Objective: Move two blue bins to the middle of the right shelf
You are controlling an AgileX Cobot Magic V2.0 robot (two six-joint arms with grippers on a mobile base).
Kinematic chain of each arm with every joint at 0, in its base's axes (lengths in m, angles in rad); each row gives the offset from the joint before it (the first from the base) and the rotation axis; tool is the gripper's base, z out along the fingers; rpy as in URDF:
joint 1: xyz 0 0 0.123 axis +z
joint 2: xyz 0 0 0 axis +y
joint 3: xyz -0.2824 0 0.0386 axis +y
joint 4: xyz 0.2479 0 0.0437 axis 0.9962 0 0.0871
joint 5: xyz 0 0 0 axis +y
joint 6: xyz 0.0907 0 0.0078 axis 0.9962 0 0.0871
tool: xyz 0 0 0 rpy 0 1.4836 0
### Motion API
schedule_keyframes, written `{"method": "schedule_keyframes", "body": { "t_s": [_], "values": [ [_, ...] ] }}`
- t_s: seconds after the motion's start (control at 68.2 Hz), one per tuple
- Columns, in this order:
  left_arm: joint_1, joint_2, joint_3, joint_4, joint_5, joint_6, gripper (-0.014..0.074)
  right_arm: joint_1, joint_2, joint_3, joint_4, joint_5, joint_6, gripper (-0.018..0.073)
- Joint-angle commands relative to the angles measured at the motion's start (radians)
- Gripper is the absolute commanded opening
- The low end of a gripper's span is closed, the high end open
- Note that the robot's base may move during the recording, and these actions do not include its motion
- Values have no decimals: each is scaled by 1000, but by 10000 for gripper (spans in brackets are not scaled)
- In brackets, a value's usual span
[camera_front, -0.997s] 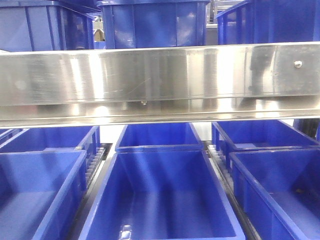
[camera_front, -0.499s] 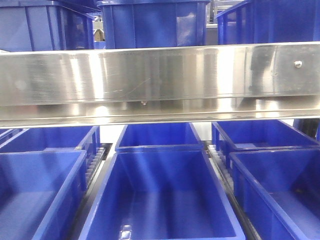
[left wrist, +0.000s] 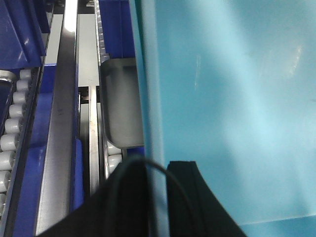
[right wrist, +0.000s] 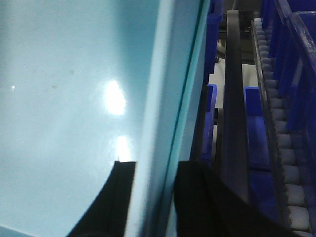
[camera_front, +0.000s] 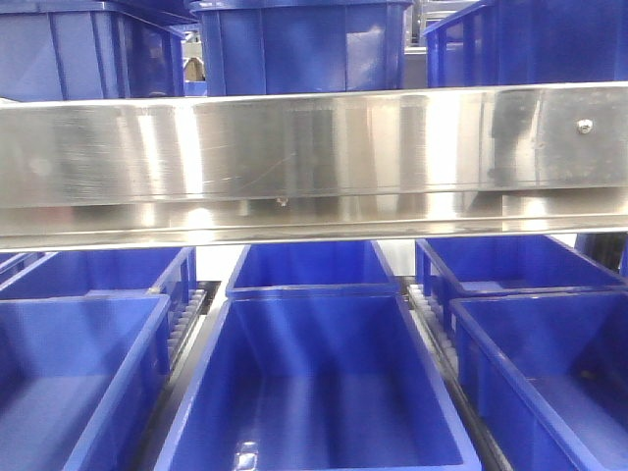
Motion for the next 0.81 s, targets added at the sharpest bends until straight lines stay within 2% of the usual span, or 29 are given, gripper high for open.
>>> {"method": "schedule_keyframes", "body": {
  "t_s": [0.0,0.792],
  "values": [
    [-5,-28,-18,-13,-73,3,-111,-2,-18,-20,-8,-105,-9,-154],
    [-5,-28,-18,-10,-73,3,-111,-2,-18,-20,-8,-107,-9,-154]
  ]
}}
